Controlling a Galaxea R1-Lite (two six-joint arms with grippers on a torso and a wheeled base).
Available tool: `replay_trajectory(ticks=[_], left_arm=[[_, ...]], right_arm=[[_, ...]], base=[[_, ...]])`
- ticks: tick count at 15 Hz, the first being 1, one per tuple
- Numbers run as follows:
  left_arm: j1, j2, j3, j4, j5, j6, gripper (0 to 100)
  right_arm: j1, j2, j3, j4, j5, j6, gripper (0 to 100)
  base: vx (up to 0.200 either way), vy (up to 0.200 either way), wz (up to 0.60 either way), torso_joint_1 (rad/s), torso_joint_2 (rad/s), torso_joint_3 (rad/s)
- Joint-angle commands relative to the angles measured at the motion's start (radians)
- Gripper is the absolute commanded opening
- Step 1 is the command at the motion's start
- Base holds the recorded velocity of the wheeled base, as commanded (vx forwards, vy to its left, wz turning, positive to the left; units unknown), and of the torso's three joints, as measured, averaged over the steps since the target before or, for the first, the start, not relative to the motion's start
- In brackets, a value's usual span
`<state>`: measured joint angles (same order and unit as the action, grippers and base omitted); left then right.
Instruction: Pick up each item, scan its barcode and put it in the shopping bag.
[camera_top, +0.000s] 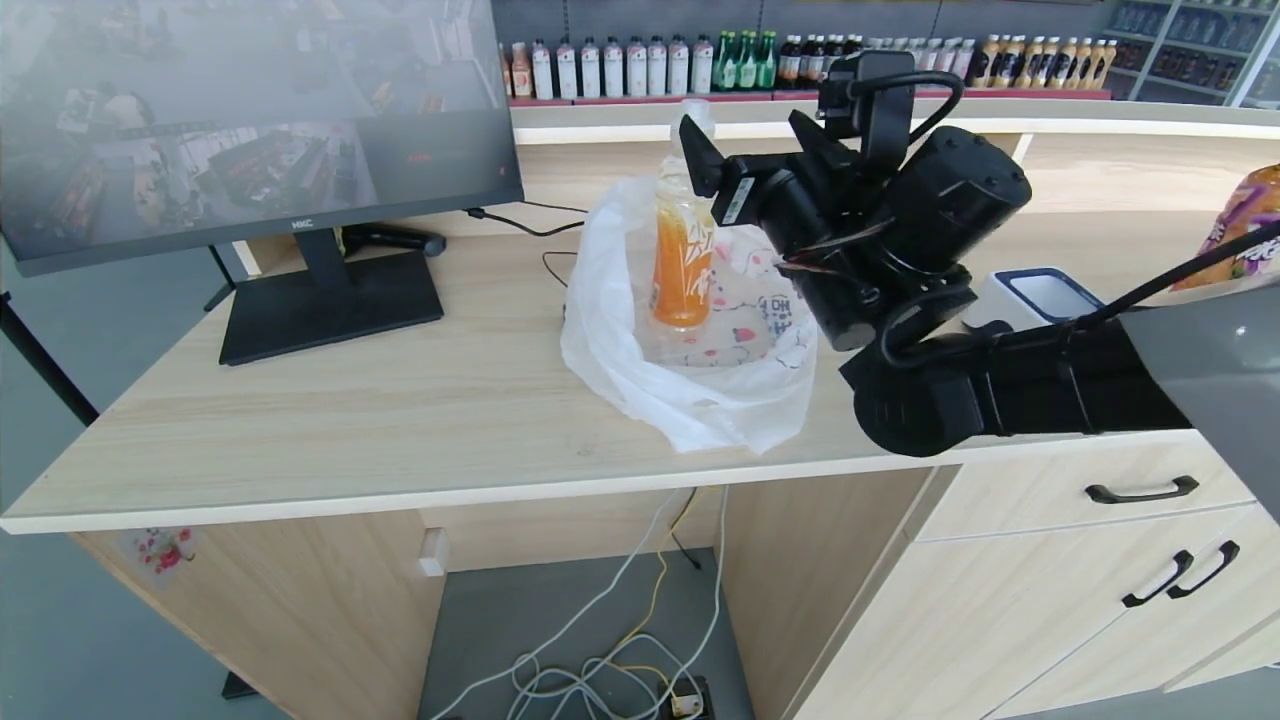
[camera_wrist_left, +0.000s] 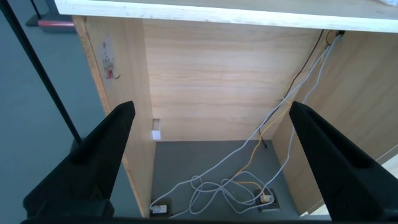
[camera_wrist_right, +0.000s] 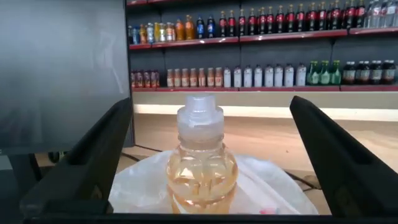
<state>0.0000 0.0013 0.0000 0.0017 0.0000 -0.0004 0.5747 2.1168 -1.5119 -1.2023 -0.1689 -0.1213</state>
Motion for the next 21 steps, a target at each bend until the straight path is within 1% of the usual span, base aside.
replay_trajectory(ticks=[1,2,3,4,7,10,11,12,14,18,21], left_arm=[[0.000,0.000,0.000,0.000,0.002,-0.001,100],[0.000,0.000,0.000,0.000,0.000,-0.004,100],[0.002,0.000,0.000,0.000,0.000,-0.004,100],[0.002,0.000,0.000,0.000,0.000,-0.003,100],[0.000,0.000,0.000,0.000,0.000,-0.004,100],[0.002,0.000,0.000,0.000,0.000,-0.004,100],[0.002,0.000,0.000,0.000,0.000,-0.004,100],[0.002,0.000,0.000,0.000,0.000,-0.006,100],[0.002,0.000,0.000,0.000,0.002,-0.010,100],[0.002,0.000,0.000,0.000,0.000,-0.012,100],[0.002,0.000,0.000,0.000,0.002,-0.013,100]], right_arm=[[0.001,-0.202,0.363,-0.192,0.025,0.000,100],[0.001,-0.236,0.516,-0.287,0.068,-0.003,100],[0.001,-0.268,0.647,-0.356,0.078,-0.005,100],[-0.001,-0.301,0.759,-0.368,0.077,-0.001,100],[-0.001,-0.393,0.897,-0.368,0.077,0.017,100],[-0.001,-0.466,1.084,-0.368,0.071,0.032,100],[-0.003,-0.489,1.124,-0.368,0.071,0.037,100],[-0.006,-0.506,1.154,-0.368,0.069,0.048,100],[-0.007,-0.517,1.174,-0.368,0.069,0.052,100],[-0.026,-0.469,1.145,-0.368,0.069,0.052,100],[-0.107,-0.480,1.145,-0.368,0.069,0.049,100]], base=[[0.000,0.000,0.00,0.000,0.00,0.000],[0.000,0.000,0.00,0.000,0.00,0.000],[0.000,0.000,0.00,0.000,0.00,0.000],[0.000,0.000,0.00,0.000,0.00,0.000],[0.000,0.000,0.00,0.000,0.00,0.000],[0.000,0.000,0.00,0.000,0.00,0.000],[0.000,0.000,0.00,0.000,0.00,0.000],[0.000,0.000,0.00,0.000,0.00,0.000],[0.000,-0.200,0.00,0.000,0.00,0.000],[0.000,-0.200,0.00,0.002,0.00,0.005],[0.000,-0.200,0.00,0.001,0.00,0.005]])
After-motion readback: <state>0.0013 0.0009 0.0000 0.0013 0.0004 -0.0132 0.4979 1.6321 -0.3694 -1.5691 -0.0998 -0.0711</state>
